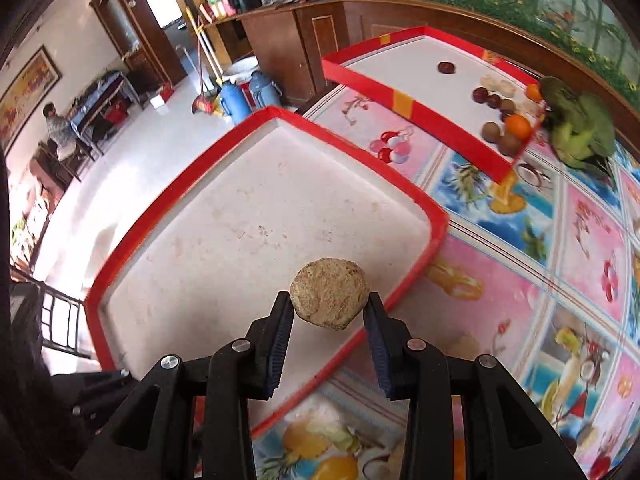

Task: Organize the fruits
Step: 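Carry the tan ball with the right tool into the white tray while the left tool drops the tomato there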

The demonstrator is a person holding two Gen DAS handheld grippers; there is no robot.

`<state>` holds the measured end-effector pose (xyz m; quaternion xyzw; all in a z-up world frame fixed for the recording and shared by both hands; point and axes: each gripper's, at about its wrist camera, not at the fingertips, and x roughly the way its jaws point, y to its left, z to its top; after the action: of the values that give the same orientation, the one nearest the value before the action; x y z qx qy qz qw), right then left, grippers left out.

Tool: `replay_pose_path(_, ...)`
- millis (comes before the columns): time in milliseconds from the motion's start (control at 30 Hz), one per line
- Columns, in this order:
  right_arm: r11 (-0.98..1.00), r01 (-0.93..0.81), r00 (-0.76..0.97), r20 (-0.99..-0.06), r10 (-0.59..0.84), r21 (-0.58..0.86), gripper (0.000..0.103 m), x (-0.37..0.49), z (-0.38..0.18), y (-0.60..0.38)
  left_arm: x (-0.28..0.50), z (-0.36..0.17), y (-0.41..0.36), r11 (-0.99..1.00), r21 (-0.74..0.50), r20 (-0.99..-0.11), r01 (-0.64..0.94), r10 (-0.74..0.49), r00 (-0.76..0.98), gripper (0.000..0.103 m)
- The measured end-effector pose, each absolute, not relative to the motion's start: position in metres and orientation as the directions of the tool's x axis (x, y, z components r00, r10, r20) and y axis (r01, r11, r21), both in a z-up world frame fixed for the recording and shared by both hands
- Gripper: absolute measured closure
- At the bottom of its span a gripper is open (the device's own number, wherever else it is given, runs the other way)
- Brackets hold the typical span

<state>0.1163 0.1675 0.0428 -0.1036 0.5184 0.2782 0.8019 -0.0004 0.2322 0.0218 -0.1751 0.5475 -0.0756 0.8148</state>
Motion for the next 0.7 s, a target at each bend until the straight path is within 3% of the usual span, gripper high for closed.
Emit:
replay_pose_path(533,0.760,-0.650,0.311,-0.917,0.248,-0.015,0.065,0.107,0.007,0.193,-0.001,0.018,0.235,0.918,-0.388,-0.855,-0.082,-0.325,0.405,0.074)
replay_pose_path(700,0.762,-0.647,0.304,-0.910,0.280,0.019,0.044,0.104,0.016,0.191,-0.004,0.021,0.234,0.925,-0.370,-0.861,-0.088,-0.306,0.407,0.068)
